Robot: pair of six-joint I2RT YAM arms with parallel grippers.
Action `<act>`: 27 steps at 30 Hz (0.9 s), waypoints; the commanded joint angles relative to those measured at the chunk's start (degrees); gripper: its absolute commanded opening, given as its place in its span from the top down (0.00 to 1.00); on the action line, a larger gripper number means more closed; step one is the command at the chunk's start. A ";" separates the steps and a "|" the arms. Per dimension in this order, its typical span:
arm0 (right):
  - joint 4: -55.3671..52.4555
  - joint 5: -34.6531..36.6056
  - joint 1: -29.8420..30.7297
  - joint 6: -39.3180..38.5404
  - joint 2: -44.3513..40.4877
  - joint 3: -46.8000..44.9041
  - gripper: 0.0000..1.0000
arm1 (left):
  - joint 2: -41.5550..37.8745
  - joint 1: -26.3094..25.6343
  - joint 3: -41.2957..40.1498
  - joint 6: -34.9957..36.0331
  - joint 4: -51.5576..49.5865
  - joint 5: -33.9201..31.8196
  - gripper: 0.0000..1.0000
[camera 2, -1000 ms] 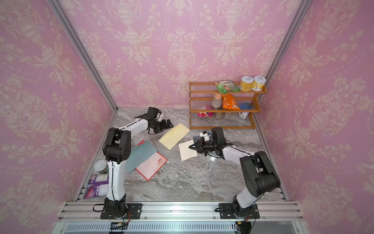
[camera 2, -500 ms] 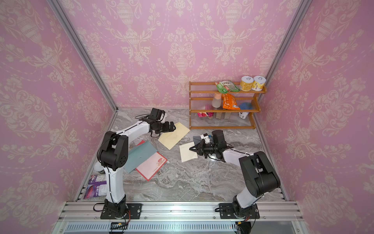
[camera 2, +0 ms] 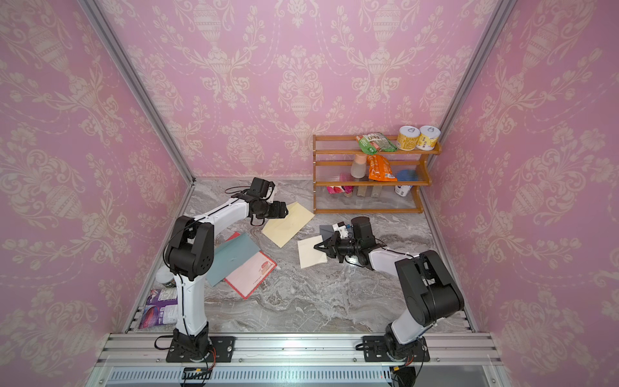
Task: Fold the letter paper in half and place it into the envelope
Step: Pick up the envelope from the center of the board.
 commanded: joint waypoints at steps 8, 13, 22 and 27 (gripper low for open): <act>-6.82 -0.44 -0.12 -3.70 -3.85 1.44 1.00 | 5.05 0.51 4.32 1.13 -3.29 0.69 0.37; -9.02 -0.43 -0.12 -4.96 -4.16 2.45 1.00 | 4.96 0.49 4.48 1.24 -3.56 0.77 0.78; -18.59 4.98 -0.03 -10.92 -6.09 7.22 1.00 | -1.32 0.41 3.87 1.67 -6.17 1.12 1.00; -27.52 12.49 0.70 -15.41 -7.32 12.69 1.00 | -6.05 0.14 2.49 -1.80 -8.50 1.41 1.00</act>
